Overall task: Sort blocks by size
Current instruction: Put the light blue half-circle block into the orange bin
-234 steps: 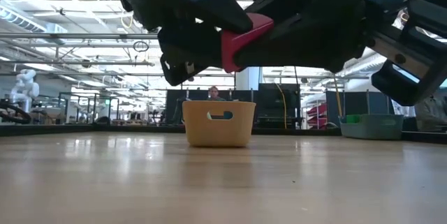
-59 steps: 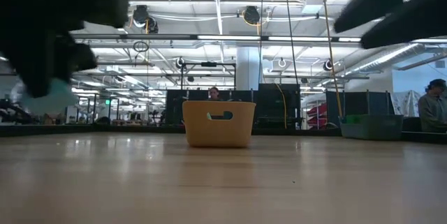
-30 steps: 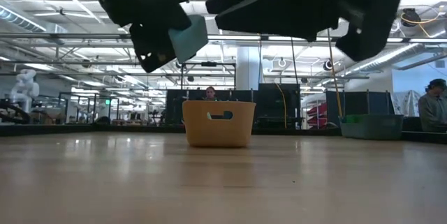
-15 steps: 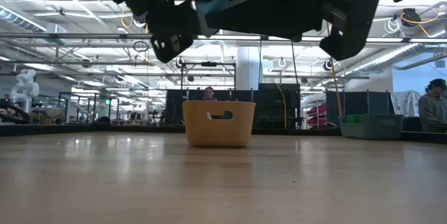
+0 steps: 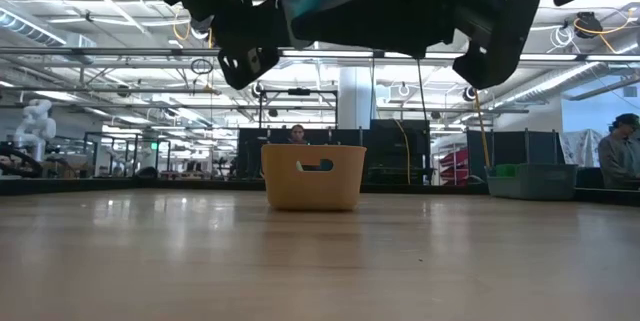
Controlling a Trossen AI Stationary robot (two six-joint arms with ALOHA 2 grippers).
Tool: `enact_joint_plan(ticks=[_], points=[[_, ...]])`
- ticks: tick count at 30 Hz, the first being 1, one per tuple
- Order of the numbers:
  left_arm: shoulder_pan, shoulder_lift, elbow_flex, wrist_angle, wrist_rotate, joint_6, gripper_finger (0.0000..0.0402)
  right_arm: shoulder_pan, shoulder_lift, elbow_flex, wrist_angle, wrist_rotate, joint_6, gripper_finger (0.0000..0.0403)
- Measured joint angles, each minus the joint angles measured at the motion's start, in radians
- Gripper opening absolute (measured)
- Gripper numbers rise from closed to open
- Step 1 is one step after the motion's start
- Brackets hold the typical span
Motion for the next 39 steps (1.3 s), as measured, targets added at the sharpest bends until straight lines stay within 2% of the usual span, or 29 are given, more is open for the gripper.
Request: enact_joint_plan(ticks=[10,14,18,20,23,25,27,31,35,39], points=[[0.006,0.002,-0.002,0.035,0.029,-0.002,0.0145,-0.007,-0.002,0.001,0.009,-0.011,-0.011,0.0053],[0.015,0.002,-0.002,0.026,0.017,0.000,0.0146,-0.002,-0.001,0.000,0.005,-0.002,-0.003,0.0051],[0.033,-0.020,0.006,-0.060,0.092,-0.001,0.0146,0.017,-0.006,0.004,-0.023,0.028,0.014,0.0051],[0.028,-0.039,0.010,-0.123,0.098,-0.003,0.0147,0.031,-0.010,0.006,-0.041,0.074,0.036,0.0051],[0.015,-0.046,0.011,-0.157,0.084,-0.014,0.0147,0.046,-0.029,0.006,-0.106,0.088,0.071,0.0053],[0.007,-0.062,-0.002,-0.217,0.108,-0.027,0.0146,0.062,-0.047,-0.007,-0.195,0.048,0.111,0.0054],[0.003,-0.062,0.001,-0.196,0.117,-0.028,0.0146,0.074,-0.051,-0.006,-0.235,0.006,0.144,0.0053],[-0.011,-0.092,0.004,-0.166,0.111,-0.025,0.0147,0.084,-0.097,0.001,-0.312,0.043,0.191,0.0052],[-0.049,-0.109,0.002,-0.154,0.139,-0.002,0.0147,0.127,-0.148,-0.001,-0.465,0.028,0.306,0.0052],[-0.094,-0.108,0.002,-0.129,0.028,-0.001,0.0152,0.181,-0.230,-0.001,-0.631,0.055,0.437,0.0052]])
